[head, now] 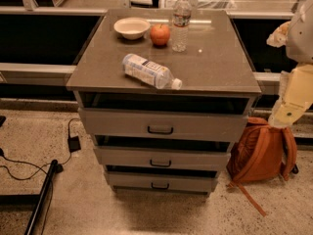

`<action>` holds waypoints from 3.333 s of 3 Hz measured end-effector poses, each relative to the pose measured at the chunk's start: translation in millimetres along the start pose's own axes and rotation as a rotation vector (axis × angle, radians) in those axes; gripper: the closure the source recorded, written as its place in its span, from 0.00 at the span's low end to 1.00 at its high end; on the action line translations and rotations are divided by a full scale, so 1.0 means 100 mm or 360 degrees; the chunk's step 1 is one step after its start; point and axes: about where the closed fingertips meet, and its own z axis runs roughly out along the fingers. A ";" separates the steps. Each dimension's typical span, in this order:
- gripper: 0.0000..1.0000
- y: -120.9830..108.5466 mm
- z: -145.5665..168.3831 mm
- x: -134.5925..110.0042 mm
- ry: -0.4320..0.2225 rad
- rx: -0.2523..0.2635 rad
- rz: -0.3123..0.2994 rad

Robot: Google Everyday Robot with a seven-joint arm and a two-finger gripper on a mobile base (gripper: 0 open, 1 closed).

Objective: Open bottom drawer

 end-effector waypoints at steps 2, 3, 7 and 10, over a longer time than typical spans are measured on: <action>0.00 -0.02 0.00 0.01 0.0031 0.0016 0.0023; 0.00 0.01 0.47 0.22 -0.0015 -0.0076 0.0088; 0.00 0.59 2.50 0.65 -0.0394 -0.0337 0.0390; 0.00 1.86 4.31 0.35 -0.0800 -0.0507 0.0550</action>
Offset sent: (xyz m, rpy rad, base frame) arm 0.0037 -0.0069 -0.0048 -0.0451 0.0185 -0.0549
